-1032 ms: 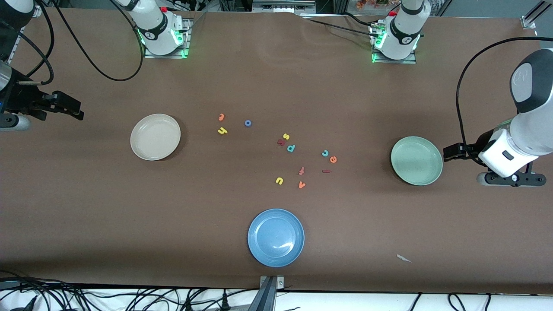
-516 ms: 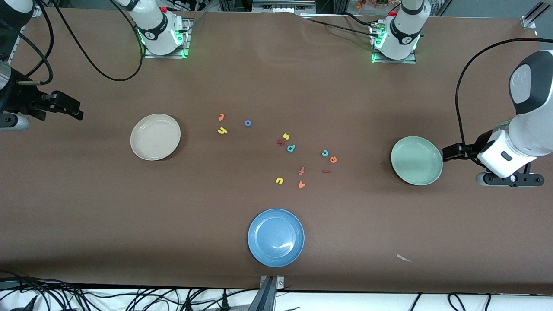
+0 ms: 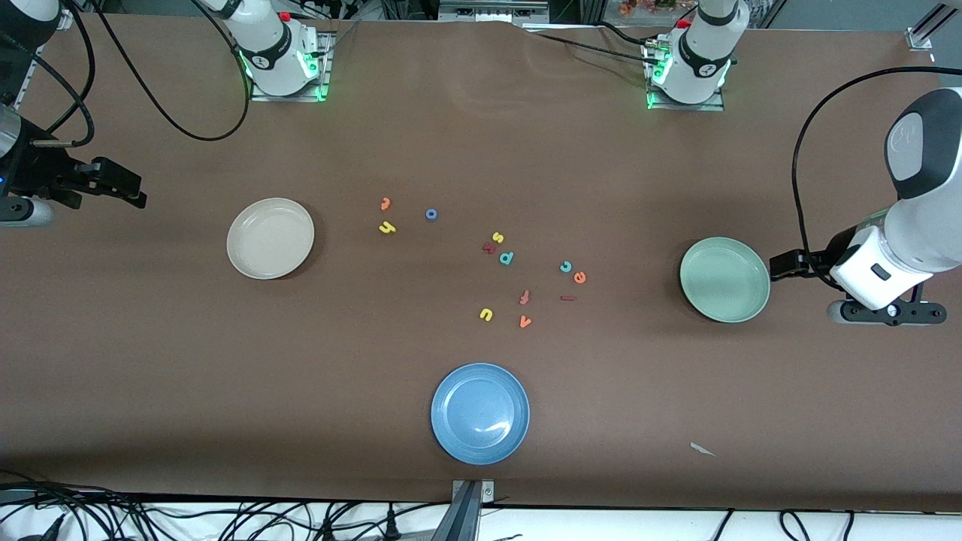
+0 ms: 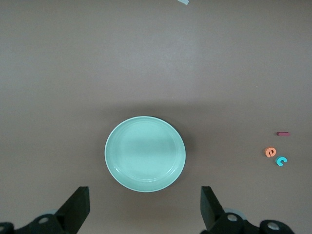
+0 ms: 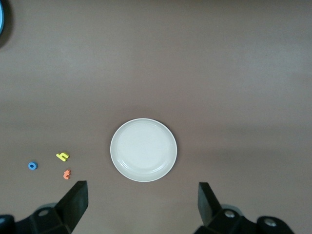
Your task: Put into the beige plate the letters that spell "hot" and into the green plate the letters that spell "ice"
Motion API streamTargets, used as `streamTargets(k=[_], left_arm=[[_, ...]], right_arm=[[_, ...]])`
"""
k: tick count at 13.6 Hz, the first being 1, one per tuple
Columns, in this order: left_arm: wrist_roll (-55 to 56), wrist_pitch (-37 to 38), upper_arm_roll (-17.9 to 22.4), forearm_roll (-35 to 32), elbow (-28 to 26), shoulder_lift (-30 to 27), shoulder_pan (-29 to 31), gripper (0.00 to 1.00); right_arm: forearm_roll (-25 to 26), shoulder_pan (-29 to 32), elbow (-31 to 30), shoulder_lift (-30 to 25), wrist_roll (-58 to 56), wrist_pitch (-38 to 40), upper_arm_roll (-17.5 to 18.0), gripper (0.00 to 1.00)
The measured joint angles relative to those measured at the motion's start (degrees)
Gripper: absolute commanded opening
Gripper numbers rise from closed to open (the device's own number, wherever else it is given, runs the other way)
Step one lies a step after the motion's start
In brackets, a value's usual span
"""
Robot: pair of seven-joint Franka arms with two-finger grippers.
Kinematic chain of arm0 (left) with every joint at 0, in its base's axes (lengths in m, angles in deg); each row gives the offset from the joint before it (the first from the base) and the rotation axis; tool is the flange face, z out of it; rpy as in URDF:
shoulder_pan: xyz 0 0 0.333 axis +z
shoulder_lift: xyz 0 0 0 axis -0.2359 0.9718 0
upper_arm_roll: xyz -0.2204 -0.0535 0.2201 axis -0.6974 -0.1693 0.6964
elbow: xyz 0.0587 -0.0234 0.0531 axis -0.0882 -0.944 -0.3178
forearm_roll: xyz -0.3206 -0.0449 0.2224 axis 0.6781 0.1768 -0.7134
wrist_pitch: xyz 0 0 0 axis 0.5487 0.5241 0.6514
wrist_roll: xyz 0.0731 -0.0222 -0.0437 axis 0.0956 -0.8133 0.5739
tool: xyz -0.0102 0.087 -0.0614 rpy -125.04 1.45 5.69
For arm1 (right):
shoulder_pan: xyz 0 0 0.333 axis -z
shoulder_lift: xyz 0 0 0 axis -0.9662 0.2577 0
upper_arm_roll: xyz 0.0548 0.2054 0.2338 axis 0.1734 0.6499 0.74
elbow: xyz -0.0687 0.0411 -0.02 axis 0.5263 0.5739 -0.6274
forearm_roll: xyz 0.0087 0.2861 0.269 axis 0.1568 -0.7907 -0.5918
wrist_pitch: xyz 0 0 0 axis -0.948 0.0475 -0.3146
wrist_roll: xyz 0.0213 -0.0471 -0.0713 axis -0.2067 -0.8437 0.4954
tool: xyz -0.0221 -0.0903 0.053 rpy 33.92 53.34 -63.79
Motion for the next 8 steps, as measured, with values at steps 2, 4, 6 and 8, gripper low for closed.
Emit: streamTargets(k=[2, 4, 6, 8], left_arm=[[0.00, 0.00, 0.01, 0.00, 0.00, 0.09, 0.01, 1.00], [0.00, 0.00, 0.01, 0.00, 0.00, 0.22, 0.01, 1.00], [0.00, -0.19, 0.01, 0.00, 0.00, 0.32, 0.01, 1.00], [0.00, -0.41, 0.01, 0.00, 0.00, 0.47, 0.01, 1.00]], right_arm=[[0.00, -0.01, 0.00, 0.00, 0.00, 0.02, 0.01, 1.00], [0.00, -0.01, 0.00, 0.00, 0.00, 0.02, 0.04, 1.00], [0.00, -0.01, 0.00, 0.00, 0.00, 0.02, 0.04, 1.00], [0.00, -0.02, 0.00, 0.00, 0.00, 0.02, 0.05, 1.00]])
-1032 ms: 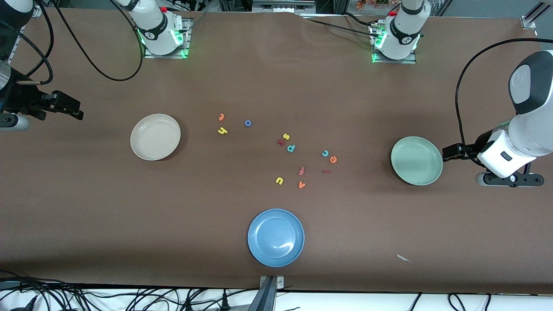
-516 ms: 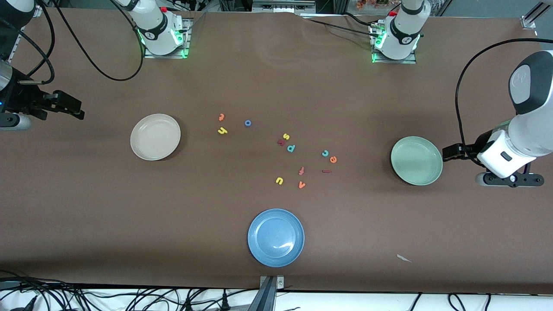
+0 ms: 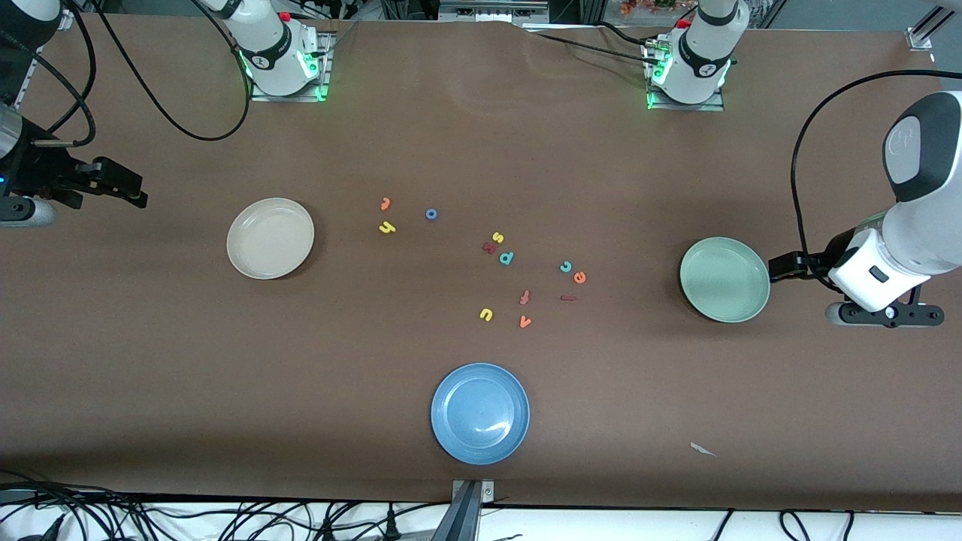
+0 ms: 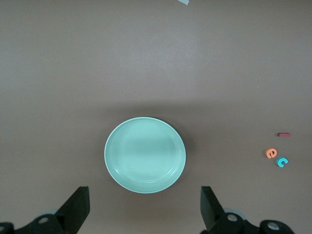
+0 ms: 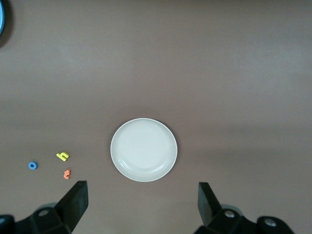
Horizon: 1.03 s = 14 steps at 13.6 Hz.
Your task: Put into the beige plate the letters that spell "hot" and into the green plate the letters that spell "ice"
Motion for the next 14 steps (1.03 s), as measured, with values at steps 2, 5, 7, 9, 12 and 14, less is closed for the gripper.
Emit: streamTargets(k=[2, 5, 7, 9, 12, 14], left_arm=[[0.00, -0.39, 0.06, 0.00, 0.03, 0.06, 0.16, 1.00], [0.00, -0.55, 0.19, 0.00, 0.09, 0.06, 0.98, 1.00], [0.00, -0.55, 0.15, 0.00, 0.08, 0.06, 1.04, 1.00], [0.00, -0.55, 0.07, 0.00, 0.08, 0.06, 1.02, 1.00], [0.00, -0.55, 0.05, 0.00, 0.01, 0.07, 0.99, 1.00], [0.00, -0.54, 0.01, 0.00, 0.00, 0.09, 0.91, 1.00]], right_arm=[[0.00, -0.01, 0.00, 0.00, 0.00, 0.07, 0.03, 1.00], [0.00, -0.03, 0.00, 0.00, 0.00, 0.15, 0.11, 1.00], [0.00, -0.03, 0.00, 0.00, 0.01, 0.21, 0.15, 1.00], [0.00, -0.03, 0.00, 0.00, 0.01, 0.24, 0.15, 1.00], [0.00, -0.03, 0.00, 0.00, 0.01, 0.26, 0.16, 1.00], [0.00, -0.03, 0.00, 0.00, 0.01, 0.29, 0.16, 1.00]])
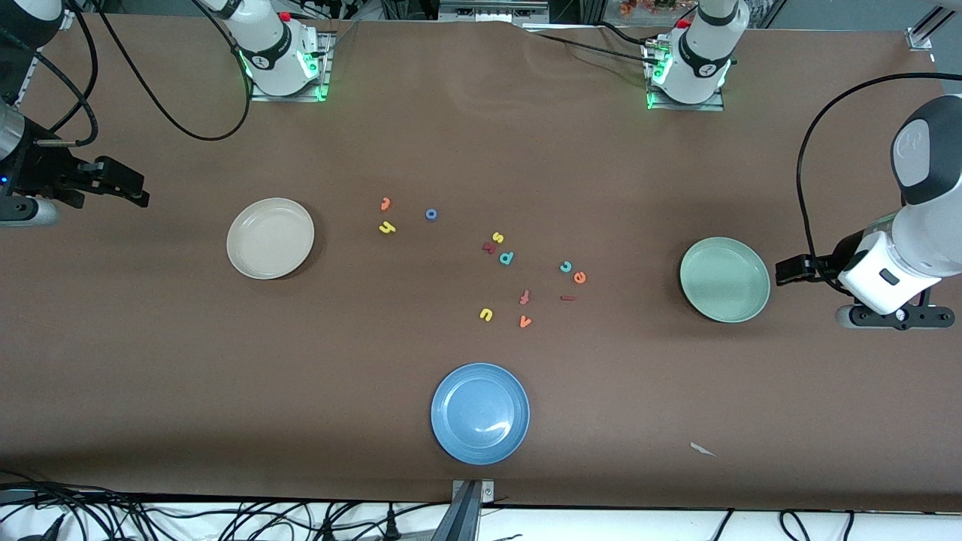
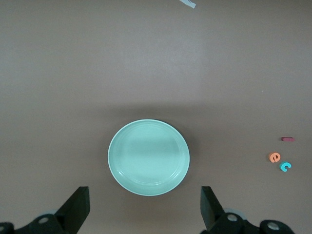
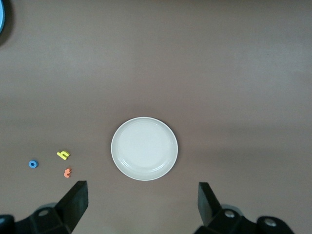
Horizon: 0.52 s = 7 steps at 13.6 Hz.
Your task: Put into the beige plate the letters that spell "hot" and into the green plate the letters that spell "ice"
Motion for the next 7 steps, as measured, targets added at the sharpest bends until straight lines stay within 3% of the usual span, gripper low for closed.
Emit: streamTargets(k=[7], left_arm=[[0.00, 0.02, -0.85, 0.00, -0.36, 0.04, -0.33, 1.00]], right_arm=[[0.00, 0.00, 0.00, 0.05, 0.03, 0.41, 0.00, 1.00]])
